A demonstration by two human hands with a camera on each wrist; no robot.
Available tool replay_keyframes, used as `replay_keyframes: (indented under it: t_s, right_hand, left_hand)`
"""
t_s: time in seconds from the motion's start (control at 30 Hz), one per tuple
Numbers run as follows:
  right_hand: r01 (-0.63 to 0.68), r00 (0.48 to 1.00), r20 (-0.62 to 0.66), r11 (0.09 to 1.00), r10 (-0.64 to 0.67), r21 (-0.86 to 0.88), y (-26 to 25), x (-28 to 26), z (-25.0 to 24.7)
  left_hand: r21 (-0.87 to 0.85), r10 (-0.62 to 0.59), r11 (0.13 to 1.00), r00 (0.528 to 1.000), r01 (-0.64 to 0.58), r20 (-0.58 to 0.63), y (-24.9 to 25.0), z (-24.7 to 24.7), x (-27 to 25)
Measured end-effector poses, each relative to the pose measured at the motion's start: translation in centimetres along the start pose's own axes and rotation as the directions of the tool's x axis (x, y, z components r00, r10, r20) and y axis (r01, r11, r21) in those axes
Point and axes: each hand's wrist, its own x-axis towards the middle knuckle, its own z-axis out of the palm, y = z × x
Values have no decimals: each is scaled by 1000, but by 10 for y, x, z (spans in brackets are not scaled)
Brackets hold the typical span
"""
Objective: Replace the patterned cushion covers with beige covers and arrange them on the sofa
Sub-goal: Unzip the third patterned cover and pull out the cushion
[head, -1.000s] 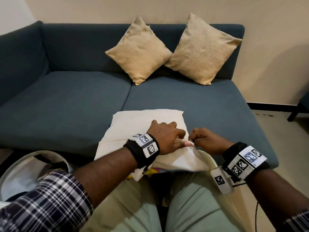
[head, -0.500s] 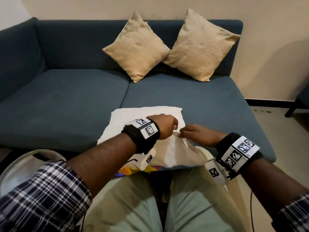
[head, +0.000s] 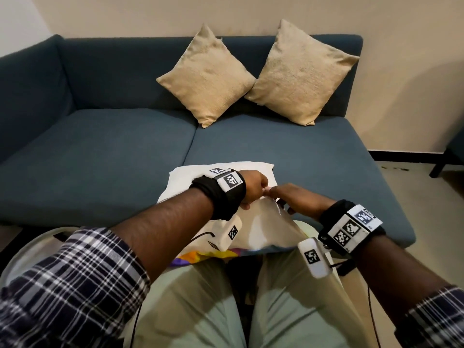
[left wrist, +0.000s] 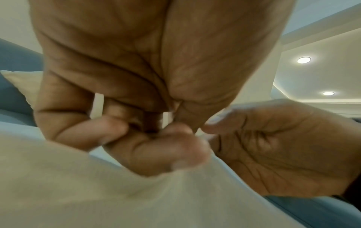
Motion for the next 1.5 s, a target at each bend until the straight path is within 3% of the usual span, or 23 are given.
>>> replay_keyframes:
  t_s: [0.1,0.27,0.4,0.63,0.77,0.97,1.23,1.37,1.5]
  right_hand:
    - [52,998,22,997,-51,-49,8,3,1]
    - [14,996,84,993,-4,-116,19,6,-4]
    - [-5,1000,28,978,11,-207,15,6,-4]
    - [78,996,-21,980,-83,-181,17,9,2]
    - [140,986,-53,950,-161,-278,16,12,9]
    - [174,980,129,963,-150,-208,29,14,1]
    - [290,928,335,882,-163,-372,14,4,-3]
    - [289,949,215,911,-232,-294,12,5,3]
    - [236,972,97,907,-216,-349,10,14,18]
  left_hand:
    - [120,51,991,998,-54,27,-7,-1,1]
    - [211,68,974,996,-78,54,-20,0,1]
    - [347,152,923,986,-167,70,-29,6,5]
    - [318,243,916,969,-245,46,-40,3,14]
    - [341,257,900,962,-272,91,-36,-2,24]
    - [495,273,818,955,-293,114,-21,-9,39]
    - [473,257,842,964,-261,73,-25,-7,49]
    - [438,273,860,961,-263,41,-24,3,46]
    - [360,168,918,985,-168,31,-26,4,36]
